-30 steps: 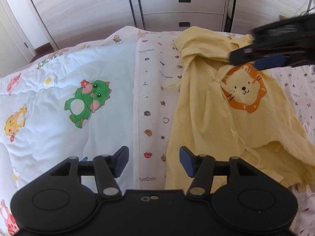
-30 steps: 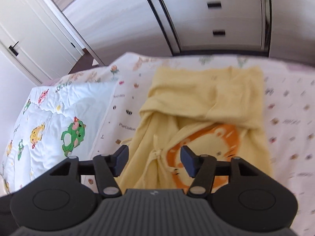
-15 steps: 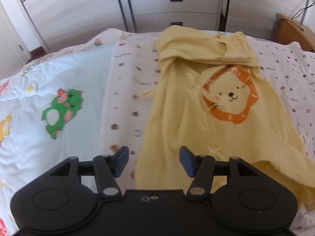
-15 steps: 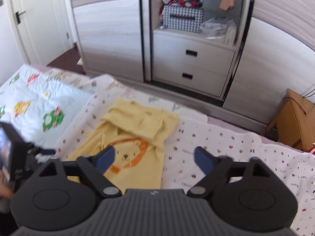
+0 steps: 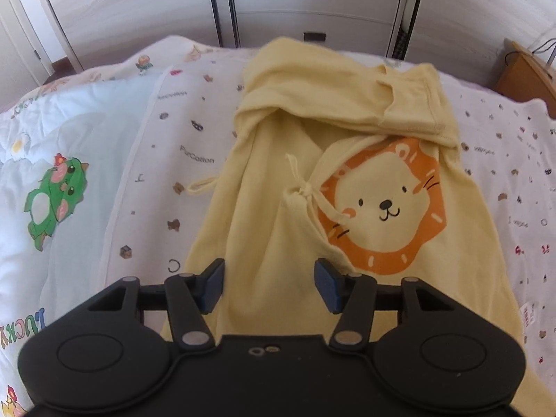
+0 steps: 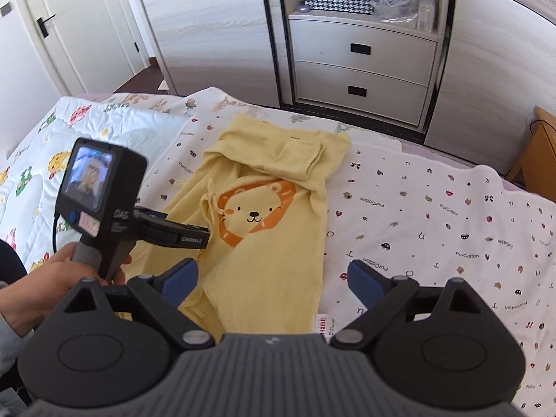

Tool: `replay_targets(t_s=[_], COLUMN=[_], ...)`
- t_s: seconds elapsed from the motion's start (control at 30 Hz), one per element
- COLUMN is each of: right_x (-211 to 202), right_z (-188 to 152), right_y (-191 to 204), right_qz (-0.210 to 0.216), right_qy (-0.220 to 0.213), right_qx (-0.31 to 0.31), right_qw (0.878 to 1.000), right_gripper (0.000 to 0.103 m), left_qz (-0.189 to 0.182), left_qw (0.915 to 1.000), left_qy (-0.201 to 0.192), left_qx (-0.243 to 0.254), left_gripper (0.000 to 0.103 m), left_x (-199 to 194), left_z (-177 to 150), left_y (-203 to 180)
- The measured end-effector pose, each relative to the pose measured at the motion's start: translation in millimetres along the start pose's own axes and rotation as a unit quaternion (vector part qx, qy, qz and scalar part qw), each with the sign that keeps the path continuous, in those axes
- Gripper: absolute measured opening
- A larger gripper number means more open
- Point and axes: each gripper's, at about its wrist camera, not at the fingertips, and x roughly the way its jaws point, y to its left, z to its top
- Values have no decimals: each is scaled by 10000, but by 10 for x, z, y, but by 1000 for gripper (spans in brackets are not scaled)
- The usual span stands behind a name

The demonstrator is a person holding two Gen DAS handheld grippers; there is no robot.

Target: Fold clothes

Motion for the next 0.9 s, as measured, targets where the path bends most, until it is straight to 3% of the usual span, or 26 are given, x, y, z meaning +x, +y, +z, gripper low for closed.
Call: replay_targets(t_s=[0.23,0.67,0.73,0.8,0.9], right_x=[-8,-5,-3,-1,4], right_z=[-63,-117,-110,-104,-112], right_y=[-80,-87,-96,-107,-114], right_qz=[-61,105,138,165,183], right_qy=[19,-24,-31,-44,-44], right_qx=[127,181,211,272,304], right_qw=[9999,9998,9997,9995,9994], right_gripper=[95,95,95,95,95], left_qz=[-846,-581,-662,-683,-779], left_qw=[9944,9978,9974,9970,9959], left_qy=[203,138,186,282,361], left_qx=[-596,-295,-236,-225,-288], left_gripper=[56,51,35,26,27], left_x=[-192,-136,-134,-116,-95], left_z=[128,147,162,167,152], left_y=[90,-53,-74,-88,-86])
